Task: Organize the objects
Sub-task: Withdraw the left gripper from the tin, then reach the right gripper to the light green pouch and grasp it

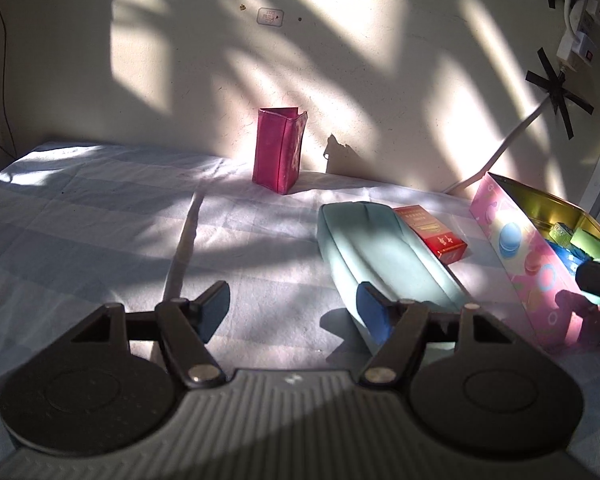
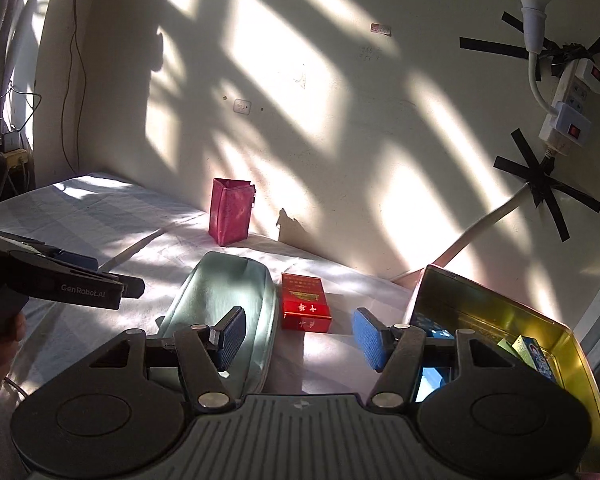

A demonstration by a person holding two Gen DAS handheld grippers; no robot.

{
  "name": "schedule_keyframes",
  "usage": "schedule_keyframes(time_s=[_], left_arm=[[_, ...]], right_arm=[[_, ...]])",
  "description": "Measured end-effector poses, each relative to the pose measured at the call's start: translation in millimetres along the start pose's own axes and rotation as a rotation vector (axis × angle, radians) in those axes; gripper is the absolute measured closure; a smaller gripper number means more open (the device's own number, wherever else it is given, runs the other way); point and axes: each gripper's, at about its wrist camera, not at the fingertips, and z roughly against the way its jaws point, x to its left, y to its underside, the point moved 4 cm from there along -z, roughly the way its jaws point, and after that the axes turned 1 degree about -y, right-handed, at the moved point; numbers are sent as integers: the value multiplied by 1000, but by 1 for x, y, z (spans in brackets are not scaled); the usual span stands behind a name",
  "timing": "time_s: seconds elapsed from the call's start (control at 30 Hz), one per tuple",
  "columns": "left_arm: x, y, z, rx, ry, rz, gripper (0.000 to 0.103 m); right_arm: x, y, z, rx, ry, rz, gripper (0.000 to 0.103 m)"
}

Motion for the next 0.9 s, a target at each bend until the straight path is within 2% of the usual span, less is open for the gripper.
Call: schedule_keyframes(time_s=[0.07, 0.17, 0.37, 0.4, 0.47, 0.5, 0.53, 0.6, 0.7, 0.9], left_arm=[[5, 2, -1, 5, -12, 5, 32], [12, 4, -2, 12, -32, 8, 32], [17, 4, -4, 16, -53, 10, 32], [17, 4, -4, 16, -55, 10, 32], [17, 4, -4, 17, -58, 8, 32], [18, 4, -5, 19, -59, 7, 32], [18, 4, -5, 20, -61, 6, 32], [18, 4, -6, 22, -64, 5, 32], [18, 3, -9, 28, -69, 4, 31], [13, -2, -12, 33, -52, 2, 31]], right_arm=[[16, 7, -3, 13, -57, 5, 49], [36, 19, -15, 45, -122, -1, 39], [40, 35, -55, 146, -178, -146, 32], [40, 37, -60, 152, -182, -161, 26], [42, 39, -66, 144, -173, -167, 24], [43, 40, -67, 141, -178, -165, 26], [44, 41, -67, 138, -202, -162, 35], [47, 41, -63, 149, -293, -188, 81], [59, 37, -47, 137, -299, -91, 95], [47, 53, -12, 150, -312, 3, 98]])
